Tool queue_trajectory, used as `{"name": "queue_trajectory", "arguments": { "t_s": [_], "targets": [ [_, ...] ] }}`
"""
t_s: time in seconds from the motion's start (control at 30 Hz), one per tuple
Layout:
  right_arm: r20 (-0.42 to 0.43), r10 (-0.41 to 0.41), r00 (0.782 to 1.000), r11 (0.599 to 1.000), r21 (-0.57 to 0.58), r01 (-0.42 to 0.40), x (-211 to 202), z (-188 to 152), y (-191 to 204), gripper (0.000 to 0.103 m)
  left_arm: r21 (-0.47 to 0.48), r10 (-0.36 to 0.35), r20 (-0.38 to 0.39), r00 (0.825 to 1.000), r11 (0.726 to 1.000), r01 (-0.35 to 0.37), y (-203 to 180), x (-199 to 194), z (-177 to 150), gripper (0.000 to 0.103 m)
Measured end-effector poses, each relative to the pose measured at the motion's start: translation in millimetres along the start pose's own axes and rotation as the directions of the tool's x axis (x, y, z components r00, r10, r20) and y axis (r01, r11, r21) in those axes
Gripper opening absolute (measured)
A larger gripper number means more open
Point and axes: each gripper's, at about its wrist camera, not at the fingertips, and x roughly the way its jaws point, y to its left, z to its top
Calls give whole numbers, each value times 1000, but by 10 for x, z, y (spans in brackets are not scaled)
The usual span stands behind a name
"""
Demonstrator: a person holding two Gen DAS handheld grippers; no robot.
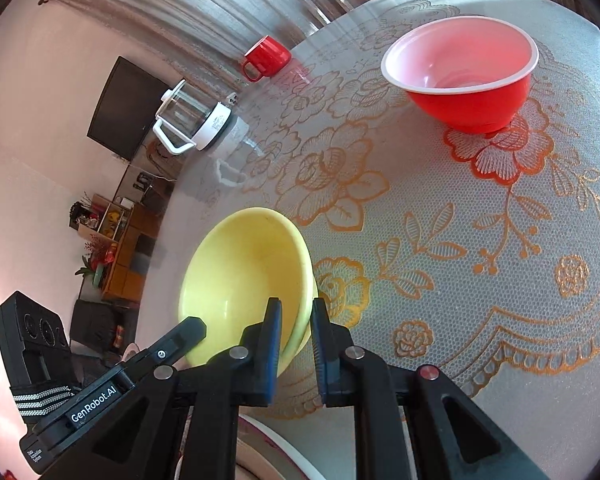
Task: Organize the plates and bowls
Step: 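Carry the yellow bowl with both tools and lower it into the steel basin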
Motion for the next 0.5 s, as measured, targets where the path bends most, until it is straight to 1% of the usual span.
{"name": "queue_trajectory", "arguments": {
  "t_s": [0.13, 0.27, 0.5],
  "targets": [
    [-11, 14, 1000, 1000, -7, -14, 9, -53, 89, 15, -25, -16, 16, 1000, 1000, 16, 70, -100, -38, 13],
    [-11, 24, 1000, 999, -34, -25, -15, -106, 207, 15, -10, -13, 60, 998, 1000, 14, 83, -267, -71, 13],
    [-8, 58, 998, 996, -67, -58, -63, -180, 427, 16, -16, -21, 120, 993, 1000, 23, 180, -565, -140, 13]
  ]
}}
